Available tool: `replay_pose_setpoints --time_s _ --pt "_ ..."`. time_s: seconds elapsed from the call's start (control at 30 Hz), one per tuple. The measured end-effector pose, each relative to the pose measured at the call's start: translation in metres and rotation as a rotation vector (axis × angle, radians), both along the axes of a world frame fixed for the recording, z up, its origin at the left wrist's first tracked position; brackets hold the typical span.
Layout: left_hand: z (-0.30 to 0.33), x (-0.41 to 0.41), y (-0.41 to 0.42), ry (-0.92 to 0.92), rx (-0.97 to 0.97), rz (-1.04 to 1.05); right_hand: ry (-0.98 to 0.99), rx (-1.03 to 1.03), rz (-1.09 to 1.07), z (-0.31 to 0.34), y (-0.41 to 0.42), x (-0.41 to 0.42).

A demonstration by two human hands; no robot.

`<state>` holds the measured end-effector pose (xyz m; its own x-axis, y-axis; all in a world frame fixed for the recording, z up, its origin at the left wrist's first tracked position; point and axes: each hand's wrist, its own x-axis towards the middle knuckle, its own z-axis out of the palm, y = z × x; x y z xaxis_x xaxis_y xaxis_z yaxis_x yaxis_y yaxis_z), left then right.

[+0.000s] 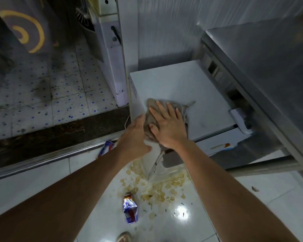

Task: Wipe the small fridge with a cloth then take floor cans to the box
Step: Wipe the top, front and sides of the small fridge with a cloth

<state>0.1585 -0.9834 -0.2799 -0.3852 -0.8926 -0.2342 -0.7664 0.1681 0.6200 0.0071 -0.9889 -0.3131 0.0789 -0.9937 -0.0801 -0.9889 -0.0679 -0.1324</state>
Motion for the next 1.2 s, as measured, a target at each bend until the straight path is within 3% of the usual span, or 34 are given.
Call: replay_pose_setpoints --time_s 0.13,0.47,0.6,0.77,0.97,1.2 --pt "0.003 -0.024 0.010 -0.006 -0.017 0.002 -0.021 -0.019 0.015 -0.001 0.050 -0.022" --pt "-0.010 -0.065 0.034 -0.257 -0.099 -0.027 0.132 0.027 -0.208 0.010 0.035 -0.163" --pt "-0.011 -0.067 0.036 -0.280 -0.075 -0.011 0.043 -0.018 -0.339 0.008 0.046 -0.139" --pt "-0.013 -0.080 0.039 -0.298 -0.080 0.075 -0.004 -0.071 -0.115 0.002 0.091 -0.119" --pt "-0.016 -0.082 0.039 -0.354 -0.098 0.043 0.156 -0.030 -0.313 0.006 0.076 -0.178" --pt "-0.019 -0.082 0.042 -0.342 -0.136 0.067 0.110 0.008 -0.445 0.015 0.049 -0.174"
